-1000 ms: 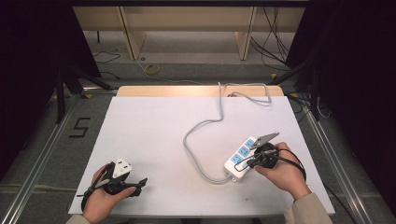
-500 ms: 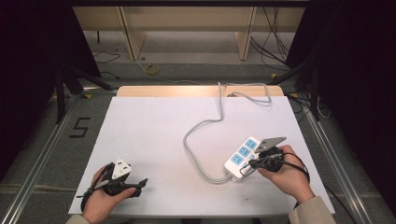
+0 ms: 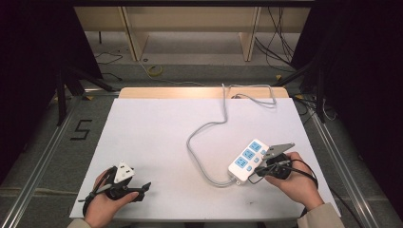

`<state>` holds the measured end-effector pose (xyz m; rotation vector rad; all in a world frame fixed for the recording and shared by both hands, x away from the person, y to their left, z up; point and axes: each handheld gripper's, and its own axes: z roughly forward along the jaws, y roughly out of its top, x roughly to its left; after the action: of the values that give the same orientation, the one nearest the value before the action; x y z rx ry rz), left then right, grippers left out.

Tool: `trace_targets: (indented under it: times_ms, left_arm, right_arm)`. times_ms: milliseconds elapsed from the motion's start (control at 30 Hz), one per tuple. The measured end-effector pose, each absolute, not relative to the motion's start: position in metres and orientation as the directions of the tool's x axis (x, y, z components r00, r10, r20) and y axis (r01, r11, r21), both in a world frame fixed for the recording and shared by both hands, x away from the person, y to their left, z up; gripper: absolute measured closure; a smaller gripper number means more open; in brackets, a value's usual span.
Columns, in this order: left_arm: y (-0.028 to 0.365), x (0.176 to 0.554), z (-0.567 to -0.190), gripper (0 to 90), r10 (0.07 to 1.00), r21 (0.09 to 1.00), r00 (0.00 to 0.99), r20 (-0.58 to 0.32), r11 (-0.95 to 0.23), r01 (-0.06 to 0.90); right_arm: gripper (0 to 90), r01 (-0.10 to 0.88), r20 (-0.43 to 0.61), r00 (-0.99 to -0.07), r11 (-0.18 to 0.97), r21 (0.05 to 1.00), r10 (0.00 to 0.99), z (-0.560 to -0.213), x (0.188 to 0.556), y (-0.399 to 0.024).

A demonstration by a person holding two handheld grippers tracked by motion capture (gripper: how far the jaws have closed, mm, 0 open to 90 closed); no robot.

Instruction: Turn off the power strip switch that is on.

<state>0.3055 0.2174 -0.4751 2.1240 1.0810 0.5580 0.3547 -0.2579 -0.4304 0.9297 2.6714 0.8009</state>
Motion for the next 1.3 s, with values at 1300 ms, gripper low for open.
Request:
trace_targets:
  times_ms: [1300]
  left_arm:
    - [0.216, 0.305, -0.474, 18.2, 0.818, 0.739, 0.572, 0.058, -0.421, 0.527]
  right_arm:
    - [56.7, 0.49, 0.02, -0.772, 0.575, 0.655, 0.635, -0.444, 0.34, -0.28]
